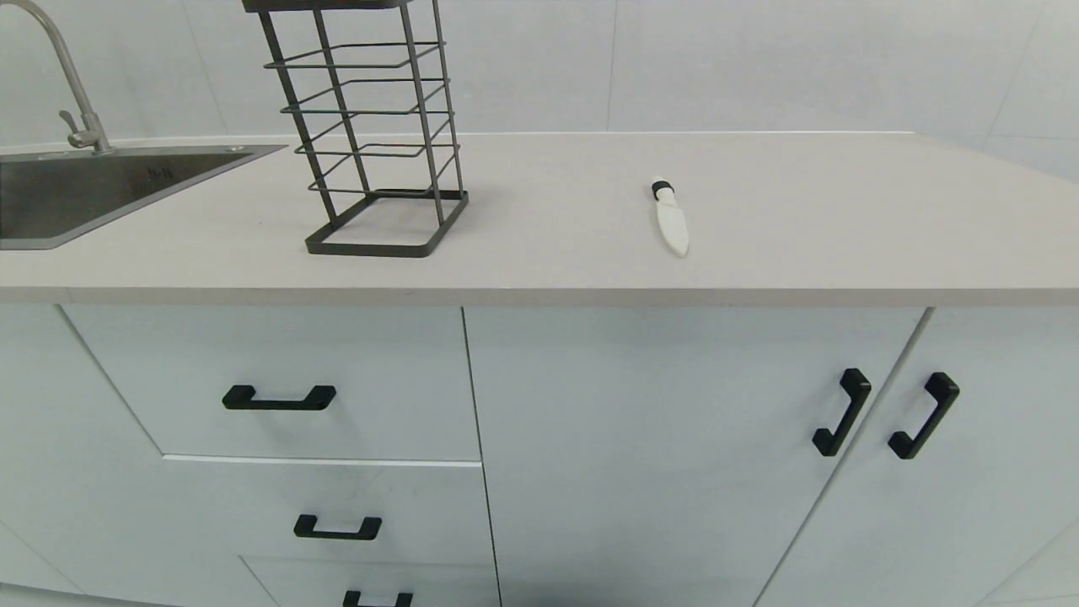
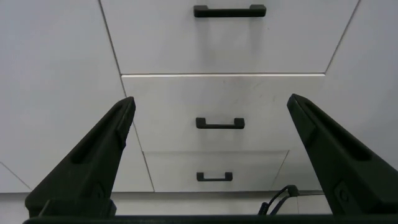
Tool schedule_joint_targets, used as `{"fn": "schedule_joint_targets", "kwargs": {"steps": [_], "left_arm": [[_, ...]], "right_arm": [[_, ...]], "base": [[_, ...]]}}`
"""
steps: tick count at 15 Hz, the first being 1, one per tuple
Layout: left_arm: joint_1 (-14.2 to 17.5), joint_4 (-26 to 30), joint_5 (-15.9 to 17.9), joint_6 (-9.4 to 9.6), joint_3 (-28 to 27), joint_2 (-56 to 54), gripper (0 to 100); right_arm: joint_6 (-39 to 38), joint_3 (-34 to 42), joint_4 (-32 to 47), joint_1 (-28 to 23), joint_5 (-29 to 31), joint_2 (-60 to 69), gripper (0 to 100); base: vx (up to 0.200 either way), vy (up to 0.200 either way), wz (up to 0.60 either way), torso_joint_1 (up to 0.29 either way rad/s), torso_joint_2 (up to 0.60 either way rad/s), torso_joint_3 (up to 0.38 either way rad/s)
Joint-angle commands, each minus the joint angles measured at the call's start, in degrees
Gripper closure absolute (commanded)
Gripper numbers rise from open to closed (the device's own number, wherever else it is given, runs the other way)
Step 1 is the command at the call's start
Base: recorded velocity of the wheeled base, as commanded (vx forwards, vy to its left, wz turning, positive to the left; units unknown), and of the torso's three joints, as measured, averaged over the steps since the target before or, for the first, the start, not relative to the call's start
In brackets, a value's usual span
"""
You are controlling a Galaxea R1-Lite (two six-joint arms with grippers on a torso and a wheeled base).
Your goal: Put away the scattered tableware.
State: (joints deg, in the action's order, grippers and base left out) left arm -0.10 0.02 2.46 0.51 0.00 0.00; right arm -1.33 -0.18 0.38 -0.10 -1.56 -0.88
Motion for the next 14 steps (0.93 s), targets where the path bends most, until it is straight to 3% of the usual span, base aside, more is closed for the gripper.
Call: {"fn": "schedule_joint_targets", "kwargs": {"steps": [1,5,9,14], "left_arm": [[0.0,0.1,0.0,0.02,0.0,0.1,0],[0.0,0.1,0.1,0.02,0.0,0.1,0],[0.0,0.1,0.1,0.02,0.0,0.1,0],[0.0,0.1,0.0,-0.07,0.0,0.1,0]], "right_arm": [[0.0,0.0,0.1,0.0,0.0,-0.1,0],[0.0,0.1,0.0,0.0,0.0,-0.1,0],[0.0,0.1,0.0,0.0,0.0,-0.1,0],[0.0,0.1,0.0,0.0,0.0,-0.1,0]], "base": [[0.000,0.000,0.00,0.000,0.00,0.000],[0.000,0.000,0.00,0.030,-0.04,-0.010],[0.000,0.000,0.00,0.223,-0.09,-0.107],[0.000,0.000,0.00,0.215,-0.58,-0.209]]}}
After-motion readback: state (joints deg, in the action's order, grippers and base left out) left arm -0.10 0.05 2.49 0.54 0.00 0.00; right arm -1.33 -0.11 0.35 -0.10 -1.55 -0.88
